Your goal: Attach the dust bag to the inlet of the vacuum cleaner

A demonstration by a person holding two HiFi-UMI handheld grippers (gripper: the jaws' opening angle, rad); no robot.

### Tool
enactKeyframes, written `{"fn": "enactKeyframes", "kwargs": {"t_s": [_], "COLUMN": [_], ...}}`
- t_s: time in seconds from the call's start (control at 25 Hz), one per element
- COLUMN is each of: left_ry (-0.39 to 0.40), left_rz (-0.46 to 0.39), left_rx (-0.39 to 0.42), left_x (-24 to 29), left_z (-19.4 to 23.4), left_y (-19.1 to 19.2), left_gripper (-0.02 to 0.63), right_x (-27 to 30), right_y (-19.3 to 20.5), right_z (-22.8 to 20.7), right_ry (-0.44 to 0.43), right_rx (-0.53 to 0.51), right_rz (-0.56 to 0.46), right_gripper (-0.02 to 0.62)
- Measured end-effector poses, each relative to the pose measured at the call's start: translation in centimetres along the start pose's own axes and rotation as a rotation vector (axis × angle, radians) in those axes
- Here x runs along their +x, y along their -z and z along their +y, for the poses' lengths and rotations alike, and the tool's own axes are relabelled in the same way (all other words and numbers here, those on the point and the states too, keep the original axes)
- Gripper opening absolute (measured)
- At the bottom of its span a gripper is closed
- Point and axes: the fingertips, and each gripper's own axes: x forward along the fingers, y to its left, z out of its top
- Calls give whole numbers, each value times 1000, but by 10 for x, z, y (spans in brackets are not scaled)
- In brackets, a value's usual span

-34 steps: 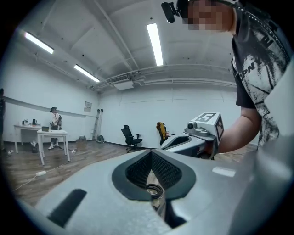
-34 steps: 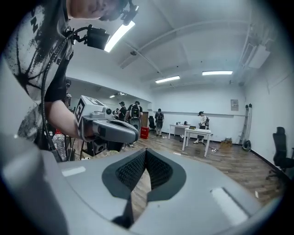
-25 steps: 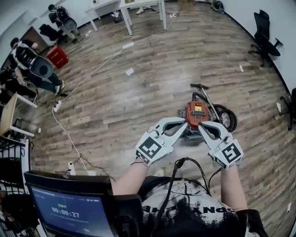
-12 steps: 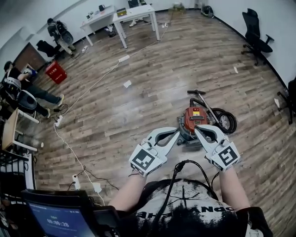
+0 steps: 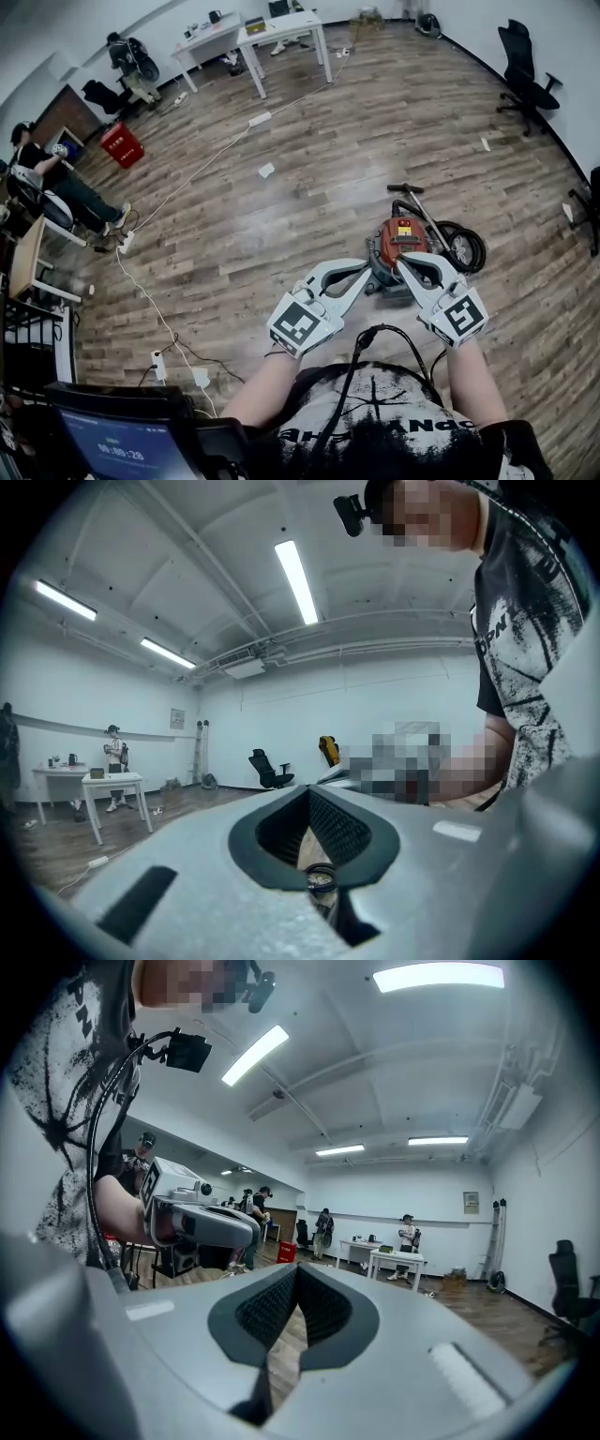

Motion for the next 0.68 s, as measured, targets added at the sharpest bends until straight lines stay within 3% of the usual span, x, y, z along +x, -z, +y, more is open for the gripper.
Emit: {"fn": "enactKeyframes", "kwargs": {"t_s": [0.68], "left_ry": [-35], "left_rz": [27], "left_rx": [-13], "left_x": [-12], "left_z": [7], "left_y": [12], "left_gripper": [2], "right_x": [13], "right_y": [3], "right_z": [16], "right_ry": [-63], "right_rx": [-56], "right_rz": [40], "right_gripper": [6]}}
